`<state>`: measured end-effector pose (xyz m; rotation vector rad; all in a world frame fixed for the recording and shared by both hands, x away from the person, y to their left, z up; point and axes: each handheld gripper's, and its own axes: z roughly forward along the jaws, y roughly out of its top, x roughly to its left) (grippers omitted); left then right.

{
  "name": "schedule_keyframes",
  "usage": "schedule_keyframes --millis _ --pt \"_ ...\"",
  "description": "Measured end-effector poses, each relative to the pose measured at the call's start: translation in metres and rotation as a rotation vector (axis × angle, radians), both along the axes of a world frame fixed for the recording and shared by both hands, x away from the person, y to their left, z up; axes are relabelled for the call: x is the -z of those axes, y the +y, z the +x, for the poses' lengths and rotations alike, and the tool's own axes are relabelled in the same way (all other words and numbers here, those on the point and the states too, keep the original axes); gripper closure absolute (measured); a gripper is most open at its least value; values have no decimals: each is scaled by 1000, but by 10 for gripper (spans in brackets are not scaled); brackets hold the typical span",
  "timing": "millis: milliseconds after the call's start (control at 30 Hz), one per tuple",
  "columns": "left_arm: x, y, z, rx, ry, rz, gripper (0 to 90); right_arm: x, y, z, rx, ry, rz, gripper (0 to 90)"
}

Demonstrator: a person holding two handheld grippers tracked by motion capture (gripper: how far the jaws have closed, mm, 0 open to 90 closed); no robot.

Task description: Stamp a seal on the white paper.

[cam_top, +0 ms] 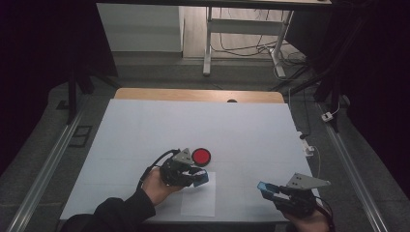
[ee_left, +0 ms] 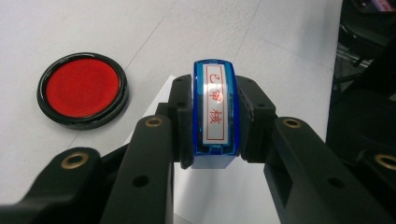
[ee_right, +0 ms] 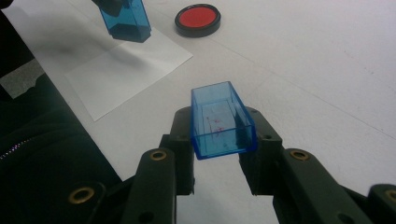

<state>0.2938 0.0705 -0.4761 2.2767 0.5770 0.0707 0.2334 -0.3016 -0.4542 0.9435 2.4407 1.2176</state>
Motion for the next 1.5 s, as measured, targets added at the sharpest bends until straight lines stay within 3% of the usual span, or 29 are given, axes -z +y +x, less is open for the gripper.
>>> schedule_keyframes --millis 467,733,1000,1333,1500 --pt "16 -5 -1 -3 28 53 703 0 0 0 -3 1 1 687" --pt "23 -3 3 -12 56 58 703 0 0 0 -4 3 1 687" --pt "26 -1 5 -18 82 35 704 0 0 0 -5 2 0 687" --pt "28 -2 0 -35 62 32 705 0 1 0 -8 5 0 687" --pt "28 -4 -6 -37 24 52 705 0 1 0 -9 5 0 687"
